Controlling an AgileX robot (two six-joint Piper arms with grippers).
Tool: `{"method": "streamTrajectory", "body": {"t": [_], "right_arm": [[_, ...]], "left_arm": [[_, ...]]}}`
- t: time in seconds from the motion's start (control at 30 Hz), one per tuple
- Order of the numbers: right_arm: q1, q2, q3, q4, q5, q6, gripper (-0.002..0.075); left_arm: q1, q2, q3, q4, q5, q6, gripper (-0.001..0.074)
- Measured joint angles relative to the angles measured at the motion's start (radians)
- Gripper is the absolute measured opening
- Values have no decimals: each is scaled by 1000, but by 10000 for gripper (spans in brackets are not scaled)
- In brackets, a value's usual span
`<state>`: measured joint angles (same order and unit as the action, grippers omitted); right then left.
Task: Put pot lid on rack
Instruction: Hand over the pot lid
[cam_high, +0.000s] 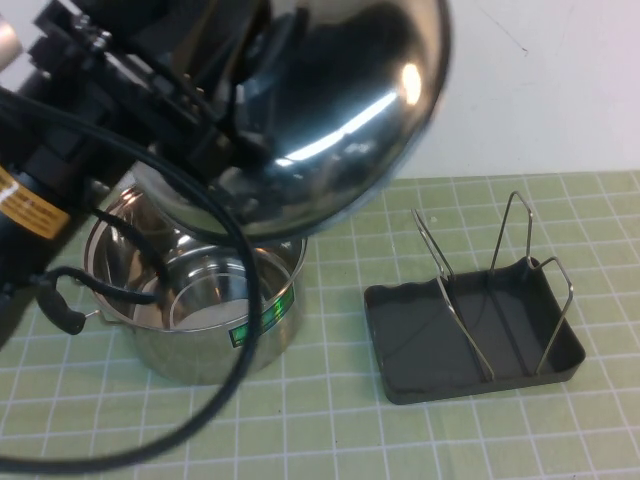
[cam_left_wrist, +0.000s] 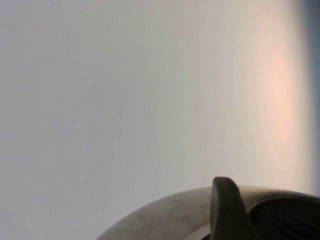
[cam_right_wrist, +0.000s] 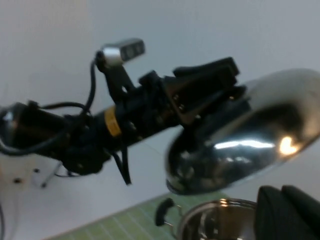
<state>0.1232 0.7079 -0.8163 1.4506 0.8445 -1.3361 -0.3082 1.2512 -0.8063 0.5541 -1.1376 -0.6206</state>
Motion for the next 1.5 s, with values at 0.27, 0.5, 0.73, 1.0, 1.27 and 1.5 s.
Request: {"method": "streamTrajectory", "body": {"t": [0.27, 0.5, 0.73, 1.0, 1.27, 1.5], "right_arm": [[2, 119, 0, 194, 173, 11, 177], [2, 124, 0, 214, 107, 131, 577], [2, 176, 0, 226, 52, 194, 640], [2, 352, -11, 226, 263, 221, 625], [2, 373, -90, 226, 317, 184, 325], [3, 373, -113, 243, 340, 147, 103]], "left_arm": [[-146, 0, 0, -136, -4, 6, 314], [-191, 0, 0, -175, -4, 10, 314], [-263, 0, 0, -177, -4, 53, 314], [-326, 0, 0, -179, 8, 123, 314], [-341, 0, 0, -177, 10, 142, 314], [-341, 0, 0, -166, 45, 100, 316]]}}
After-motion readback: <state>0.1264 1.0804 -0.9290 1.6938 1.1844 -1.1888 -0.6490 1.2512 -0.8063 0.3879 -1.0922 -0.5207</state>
